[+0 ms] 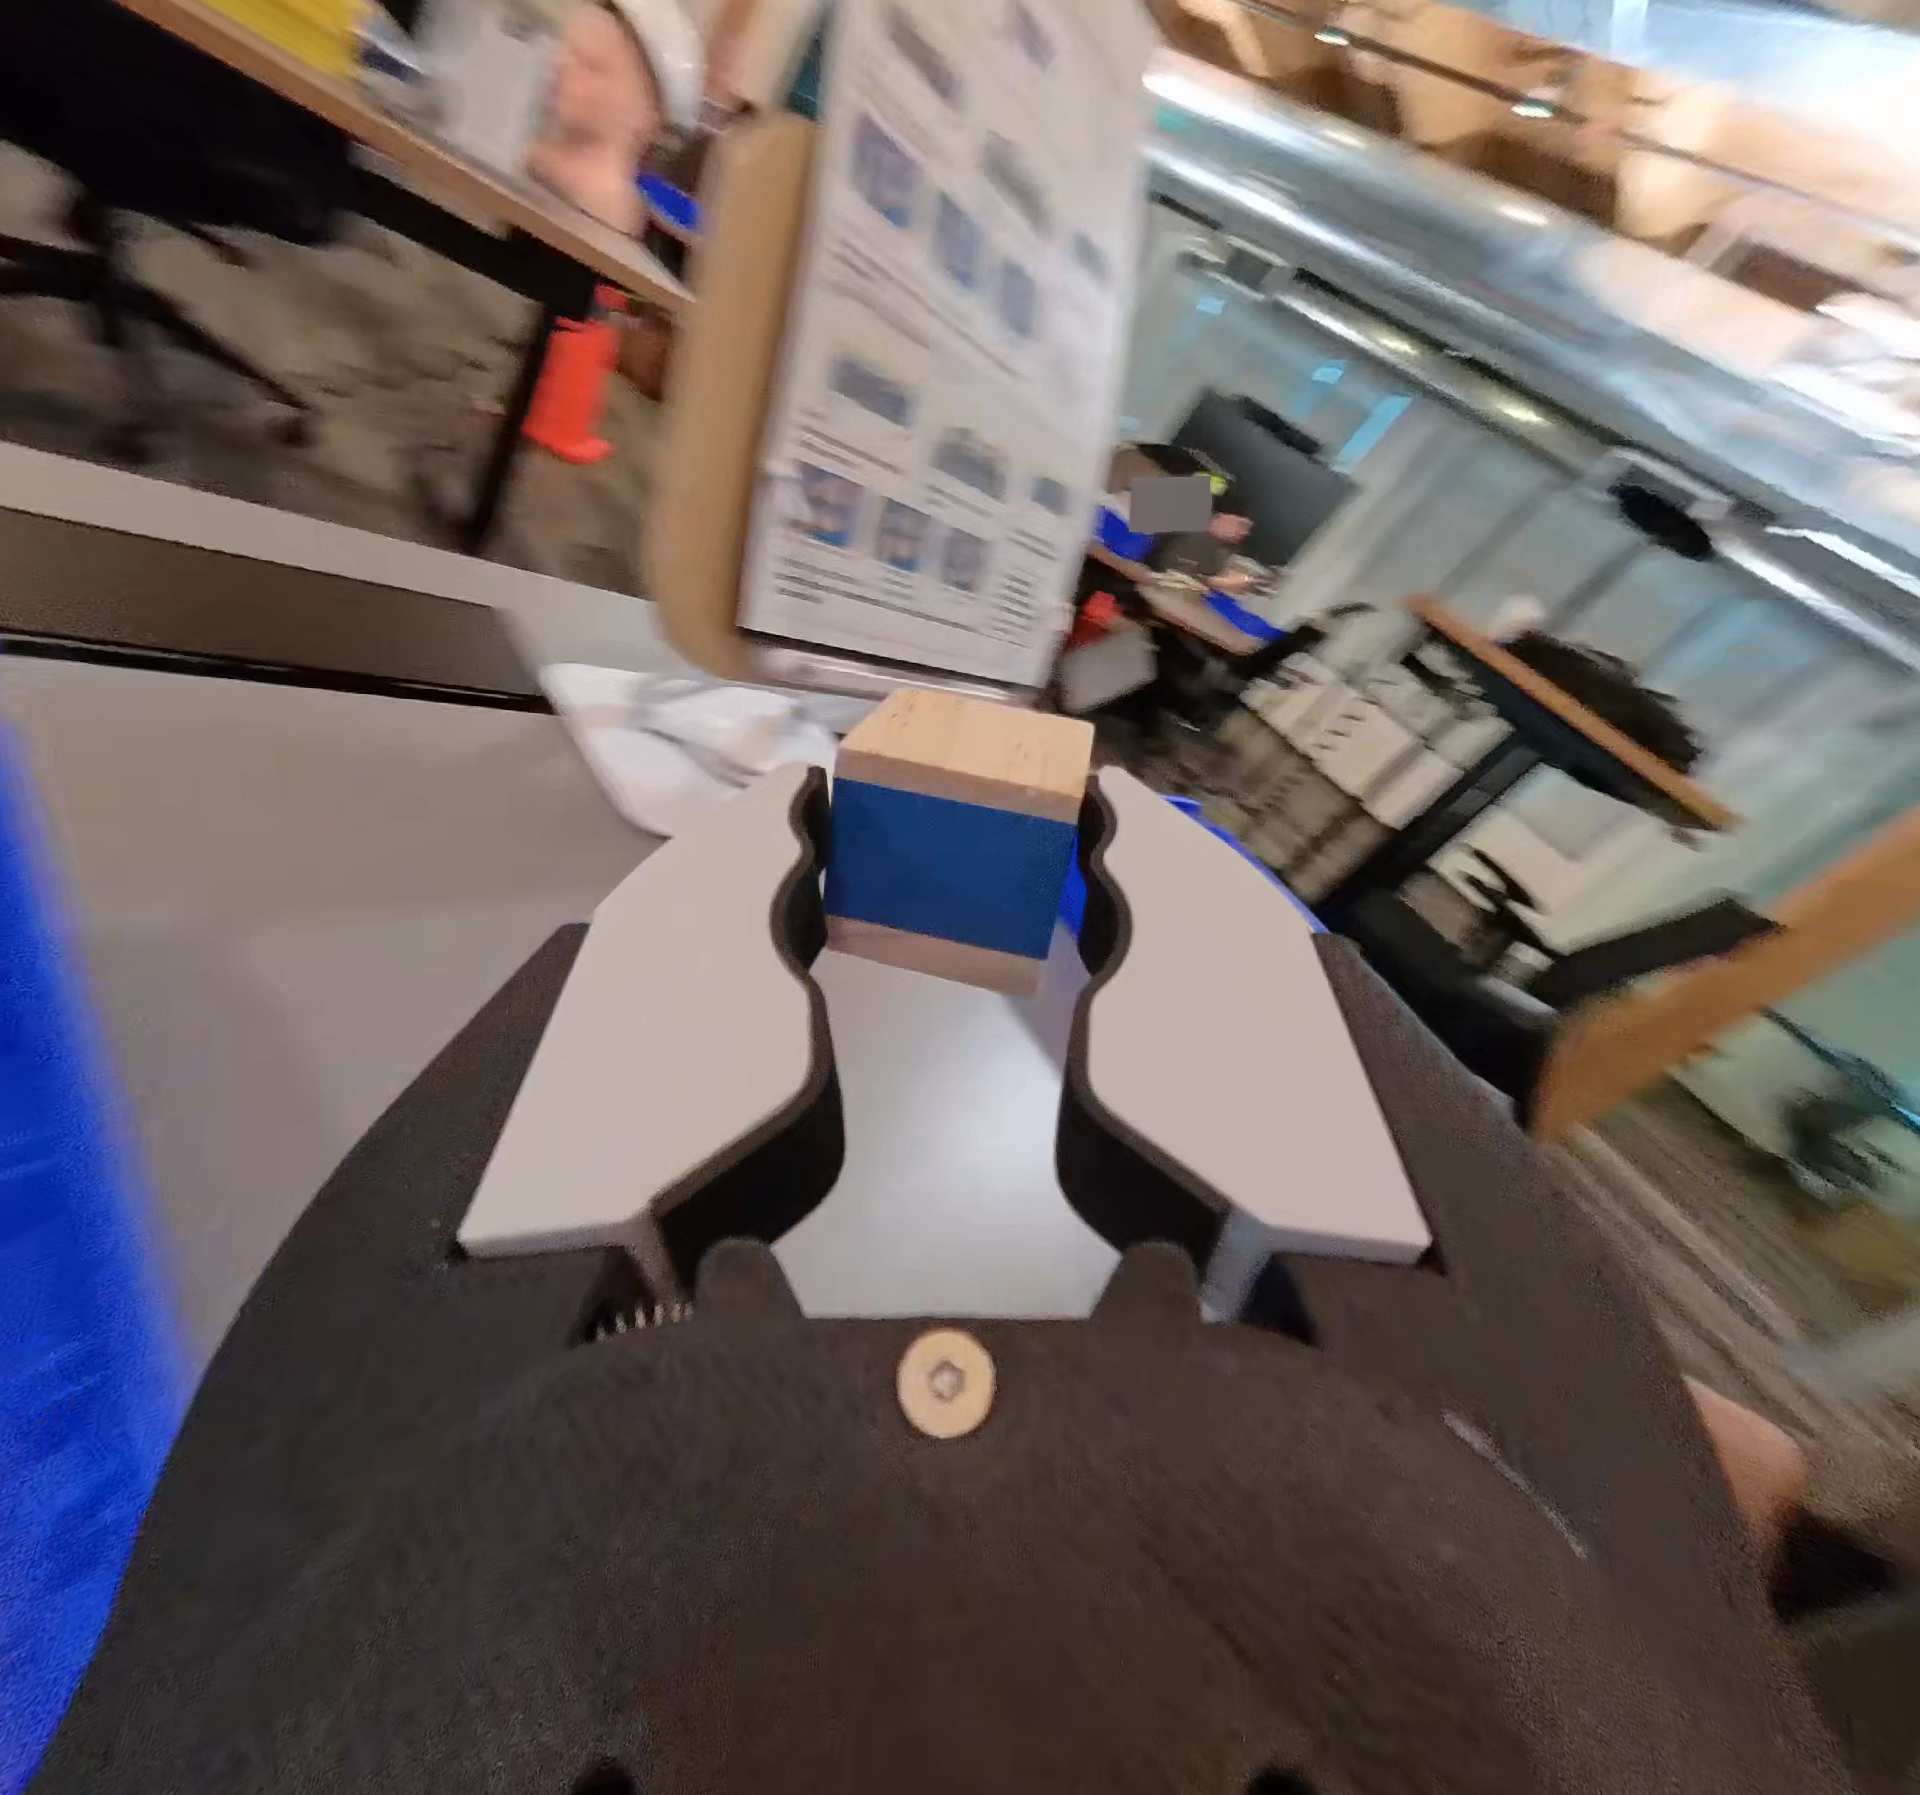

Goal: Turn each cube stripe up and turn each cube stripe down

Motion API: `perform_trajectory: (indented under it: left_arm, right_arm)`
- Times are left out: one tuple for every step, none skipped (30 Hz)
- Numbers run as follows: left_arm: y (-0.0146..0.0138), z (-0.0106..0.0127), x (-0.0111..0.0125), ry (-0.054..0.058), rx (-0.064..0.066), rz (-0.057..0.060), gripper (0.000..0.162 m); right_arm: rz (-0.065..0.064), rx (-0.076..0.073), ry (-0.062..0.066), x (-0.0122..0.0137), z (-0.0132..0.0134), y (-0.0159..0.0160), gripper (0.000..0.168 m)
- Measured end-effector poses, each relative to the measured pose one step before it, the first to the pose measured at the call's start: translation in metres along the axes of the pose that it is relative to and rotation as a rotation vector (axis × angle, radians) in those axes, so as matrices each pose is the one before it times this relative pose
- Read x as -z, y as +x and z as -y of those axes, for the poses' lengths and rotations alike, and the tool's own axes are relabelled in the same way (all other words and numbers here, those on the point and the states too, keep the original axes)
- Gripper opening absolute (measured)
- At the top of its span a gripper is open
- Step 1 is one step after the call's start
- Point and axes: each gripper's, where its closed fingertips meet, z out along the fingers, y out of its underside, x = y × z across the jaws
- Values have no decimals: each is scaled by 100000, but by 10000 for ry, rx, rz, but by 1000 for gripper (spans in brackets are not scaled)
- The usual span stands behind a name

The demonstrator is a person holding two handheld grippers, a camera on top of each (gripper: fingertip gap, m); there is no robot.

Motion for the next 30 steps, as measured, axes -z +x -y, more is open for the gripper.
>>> perform_trajectory:
  left_arm:
    - [1489, -1051, -1154, -230, 131, -649, 47]
    - [1217, -1284, -1326, -239, 116, -557, 47]
    - [1052, -1514, -1413, -316, 81, -555, 47]
    - [913, -1605, -1501, -274, 102, -556, 47]
    - [796, -1664, -1505, -248, 137, -545, 47]
    - [710, -1663, -1498, -190, 202, -535, 47]
    - [580, -1667, -1425, -177, 285, -481, 47]
    - [417, -1584, -1321, -151, 285, -375, 47]
    - [349, -1448, -1202, -60, 337, -309, 47]
    - [384, -1362, -1070, -93, 325, -310, 47]
    - [386, -1132, -940, -48, 317, -275, 47]
    - [443, -863, -766, -52, 225, -268, 47]
    - [412, -587, -618, 8, 118, -210, 47]
    - [303, -496, -527, 1, 103, -151, 47]
    - [243, -559, -424, -109, 100, -148, 47]
    - [136, -598, -324, -174, 96, -115, 47]
    - [6, -613, -258, -192, 63, -58, 47]
    - [-30, -494, -190, -135, 21, -25, 47]
    - [24, -352, -144, -84, 55, -61, 47]
    - [30, -282, -116, -85, 70, -70, 47]
    - [-2, -164, -66, -28, 16, -24, 47]
    - [-8, -142, -36, -2, -12, -26, 47]
    - [-46, -206, -32, -48, -1, -17, 47]
    - [-84, -280, -38, -75, 12, -11, 47]
    - [-35, -264, -23, -49, 33, -60, 47]
    - [-42, -86, 11, 44, 96, -50, 47]
    - [-81, 22, 29, 75, 108, -20, 47]
    - [-23, -5, 27, 41, 49, -40, 47]
    - [-17, -37, 23, -10, 17, -41, 47]
    - [-42, 25, 5, 10, 53, 4, 46]
  right_arm:
    - [216, -171, 127, -9, 206, -299, 40]
    - [205, -166, 145, -2, 225, -292, 42]
    - [224, -142, 164, 19, 246, -329, 44]
    - [187, -129, 179, 29, 279, -289, 47]
    - [132, -127, 188, 36, 269, -219, 50]
    - [124, -140, 182, 15, 250, -188, 53]
    - [134, -175, 149, -1, 187, -195, 56]
    - [122, -212, 119, -44, 117, -153, 58]
    - [92, -240, 117, -58, 92, -123, 61]
    - [48, -238, 140, -72, 125, -63, 65]
    - [4, -207, 178, -43, 195, -27, 68]
    - [3, -145, 187, -13, 225, -13, 70]
    - [20, -85, 144, 17, 204, -39, 71]
    - [53, -43, 107, 34, 176, -59, 70]
    - [67, -20, 85, 54, 162, -59, 70]
    - [106, -1, 100, 61, 195, -117, 70]
    - [125, -8, 131, 79, 253, -145, 70]
    - [104, -12, 133, 81, 258, -138, 70]
    - [105, 3, 122, 76, 225, -164, 69]
    - [121, 6, 93, 60, 177, -180, 67]
    - [147, -2, 48, 16, 97, -222, 63]
    - [146, -13, 0, -18, 20, -199, 58]
    - [102, -14, -29, -40, -36, -127, 51]
    - [47, -18, -44, -50, -65, -50, 46]
    - [-30, -14, -40, -40, -67, 78, 44]
    - [-5, -15, -11, -10, -9, 64, 44]
    - [-3, -55, -9, -5, 19, 53, 43]
    - [11, -71, 56, 20, 112, 22, 43]
    - [9, -114, 105, 45, 186, 29, 43]
    - [-35, -131, 158, 92, 271, 74, 43]
